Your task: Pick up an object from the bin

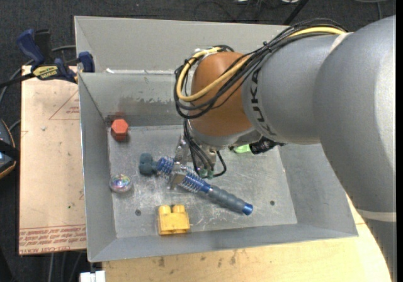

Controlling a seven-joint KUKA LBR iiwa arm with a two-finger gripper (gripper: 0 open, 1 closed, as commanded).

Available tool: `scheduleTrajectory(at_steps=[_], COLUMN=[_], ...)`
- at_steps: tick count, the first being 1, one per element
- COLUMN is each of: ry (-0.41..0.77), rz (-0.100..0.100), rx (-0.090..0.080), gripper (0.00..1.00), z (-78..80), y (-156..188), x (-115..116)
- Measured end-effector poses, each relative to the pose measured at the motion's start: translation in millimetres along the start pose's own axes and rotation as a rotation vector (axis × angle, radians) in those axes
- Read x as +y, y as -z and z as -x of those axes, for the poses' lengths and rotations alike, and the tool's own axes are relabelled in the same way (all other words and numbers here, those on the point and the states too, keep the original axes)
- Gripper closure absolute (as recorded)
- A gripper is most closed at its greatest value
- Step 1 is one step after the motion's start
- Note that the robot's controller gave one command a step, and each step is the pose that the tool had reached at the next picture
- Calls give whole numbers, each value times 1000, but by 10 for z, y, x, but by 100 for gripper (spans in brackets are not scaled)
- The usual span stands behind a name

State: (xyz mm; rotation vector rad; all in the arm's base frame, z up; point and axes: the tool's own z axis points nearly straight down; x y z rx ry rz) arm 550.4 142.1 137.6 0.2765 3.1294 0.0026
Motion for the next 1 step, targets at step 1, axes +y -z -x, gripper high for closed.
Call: scheduleTrajectory(at_steps=[1], ry=[1], rz=[1], rx=[-1], gripper=[100], z=[-1], y=[136], x=[6])
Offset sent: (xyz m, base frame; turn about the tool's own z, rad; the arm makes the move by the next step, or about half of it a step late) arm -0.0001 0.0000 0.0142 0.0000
